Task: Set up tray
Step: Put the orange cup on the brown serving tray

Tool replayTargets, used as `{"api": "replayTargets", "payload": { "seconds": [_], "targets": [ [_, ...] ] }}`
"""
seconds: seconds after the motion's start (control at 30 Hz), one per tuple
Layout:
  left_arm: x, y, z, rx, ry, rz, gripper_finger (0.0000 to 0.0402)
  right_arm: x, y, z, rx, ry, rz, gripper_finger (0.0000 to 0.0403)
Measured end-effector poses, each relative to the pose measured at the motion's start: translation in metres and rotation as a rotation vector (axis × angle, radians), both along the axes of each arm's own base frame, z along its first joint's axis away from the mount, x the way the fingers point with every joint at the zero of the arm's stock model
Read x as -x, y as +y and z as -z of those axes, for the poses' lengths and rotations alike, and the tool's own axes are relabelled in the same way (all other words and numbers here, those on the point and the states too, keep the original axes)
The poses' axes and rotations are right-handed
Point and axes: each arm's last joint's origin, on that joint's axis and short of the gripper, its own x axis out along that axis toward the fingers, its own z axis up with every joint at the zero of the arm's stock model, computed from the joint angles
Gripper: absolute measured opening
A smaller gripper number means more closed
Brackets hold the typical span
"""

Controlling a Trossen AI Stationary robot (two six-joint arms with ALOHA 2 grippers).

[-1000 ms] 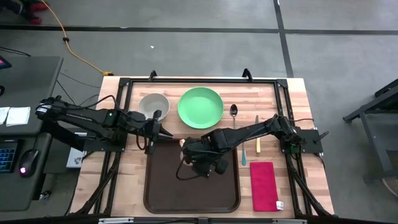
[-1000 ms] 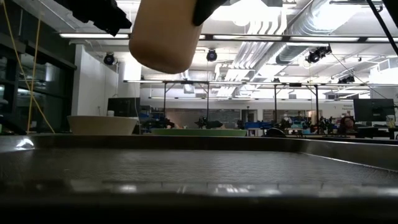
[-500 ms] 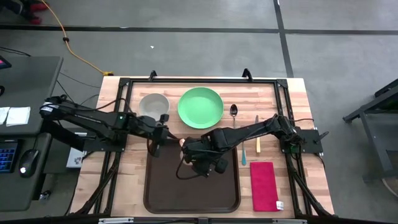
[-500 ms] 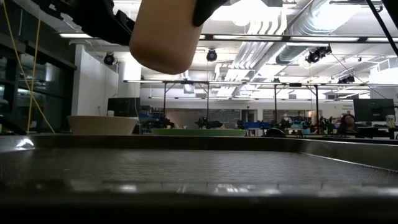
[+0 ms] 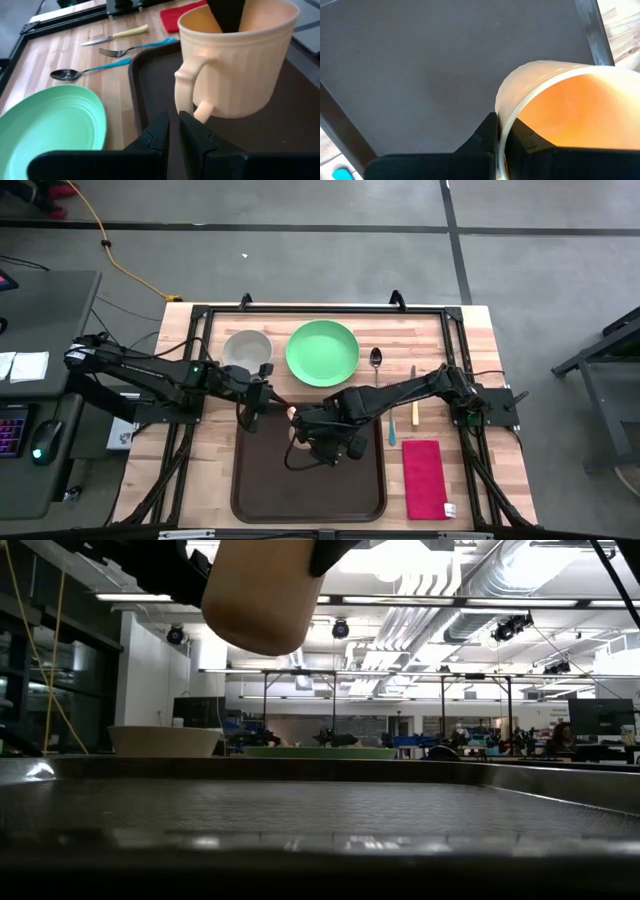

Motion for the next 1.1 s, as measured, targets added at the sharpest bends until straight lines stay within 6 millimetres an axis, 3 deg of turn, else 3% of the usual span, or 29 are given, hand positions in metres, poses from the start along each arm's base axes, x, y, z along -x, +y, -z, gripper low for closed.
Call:
{"api": "replayTargets", "payload": {
  "seconds": [0.97, 1.1],
  "targets": [
    [0.0002, -0.0014, 0.0001, 0.037, 0.005, 0.029, 0.0075, 0.0018, 0.0008, 0.0006, 0.000, 0.017, 0.008, 0.0000],
    [0.0002, -0.0015, 0.0001, 0.040, 0.006, 0.030, 0.0098, 0.0019, 0.0010, 0.0006, 0.000, 0.018, 0.007, 0.0000]
  ]
}}
